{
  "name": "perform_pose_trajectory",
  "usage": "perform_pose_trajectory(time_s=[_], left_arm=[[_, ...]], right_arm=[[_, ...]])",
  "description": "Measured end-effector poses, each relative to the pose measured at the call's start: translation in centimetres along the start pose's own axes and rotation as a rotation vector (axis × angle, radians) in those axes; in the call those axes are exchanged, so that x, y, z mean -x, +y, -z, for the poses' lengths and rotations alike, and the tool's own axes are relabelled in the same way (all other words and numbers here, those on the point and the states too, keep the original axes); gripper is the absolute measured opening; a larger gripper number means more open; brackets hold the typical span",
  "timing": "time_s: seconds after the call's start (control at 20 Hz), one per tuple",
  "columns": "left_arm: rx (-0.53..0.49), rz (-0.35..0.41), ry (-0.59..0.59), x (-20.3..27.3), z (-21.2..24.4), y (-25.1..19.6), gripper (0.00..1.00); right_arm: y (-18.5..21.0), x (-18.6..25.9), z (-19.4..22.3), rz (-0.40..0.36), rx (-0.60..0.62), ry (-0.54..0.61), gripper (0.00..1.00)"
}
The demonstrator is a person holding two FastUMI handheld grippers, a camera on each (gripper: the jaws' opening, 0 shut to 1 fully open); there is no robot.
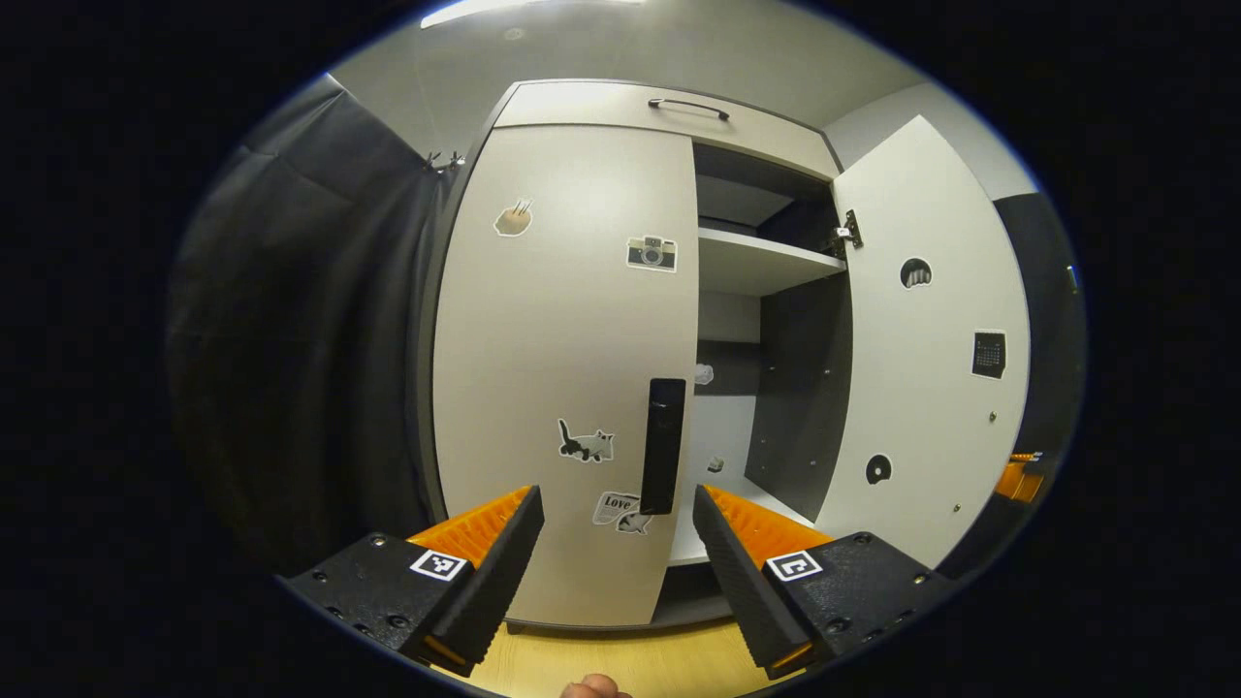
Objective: Open the right door of the double-door shoe cabinet with the right hand, and open the left door with the left hand.
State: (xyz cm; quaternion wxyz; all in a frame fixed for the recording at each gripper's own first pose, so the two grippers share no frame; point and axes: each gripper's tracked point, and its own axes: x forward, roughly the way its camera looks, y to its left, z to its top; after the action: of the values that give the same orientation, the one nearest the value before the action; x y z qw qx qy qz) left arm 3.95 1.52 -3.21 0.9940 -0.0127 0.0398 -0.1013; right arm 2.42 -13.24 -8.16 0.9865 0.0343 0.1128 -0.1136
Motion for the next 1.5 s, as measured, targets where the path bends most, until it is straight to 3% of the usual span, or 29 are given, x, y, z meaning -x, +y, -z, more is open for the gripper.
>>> perform_pose_trajectory(time_s=[0.6, 0.8, 1.05, 1.25, 1.3, 1.5], left_arm=[[0.010, -0.019, 0.000, -1.3, 0.2, -0.6, 0.97], [0.002, -0.015, 0.003, -2.2, 0.3, -0.8, 0.96], [-0.007, -0.004, 0.015, -4.6, 0.7, -1.1, 0.96], [-0.031, 0.019, -0.007, -6.9, 0.1, -2.1, 0.96], [-0.037, 0.022, -0.012, -7.5, 0.1, -2.4, 0.96], [-0.058, 0.032, -0.007, -9.3, 0.7, -3.6, 0.96]], right_arm=[[-1.8, -0.7, -0.1, -0.084, -0.006, 0.016, 0.04], [-2.7, -0.1, -0.6, -0.065, -0.005, -0.006, 0.16], [-5.0, 1.9, -2.1, -0.004, -0.019, -0.066, 0.50], [-7.2, 4.2, -1.9, 0.080, -0.003, -0.061, 0.55], [-7.8, 4.8, -1.8, 0.103, -0.006, -0.059, 0.63], [-9.2, 7.1, -0.6, 0.168, -0.037, -0.034, 0.63]])
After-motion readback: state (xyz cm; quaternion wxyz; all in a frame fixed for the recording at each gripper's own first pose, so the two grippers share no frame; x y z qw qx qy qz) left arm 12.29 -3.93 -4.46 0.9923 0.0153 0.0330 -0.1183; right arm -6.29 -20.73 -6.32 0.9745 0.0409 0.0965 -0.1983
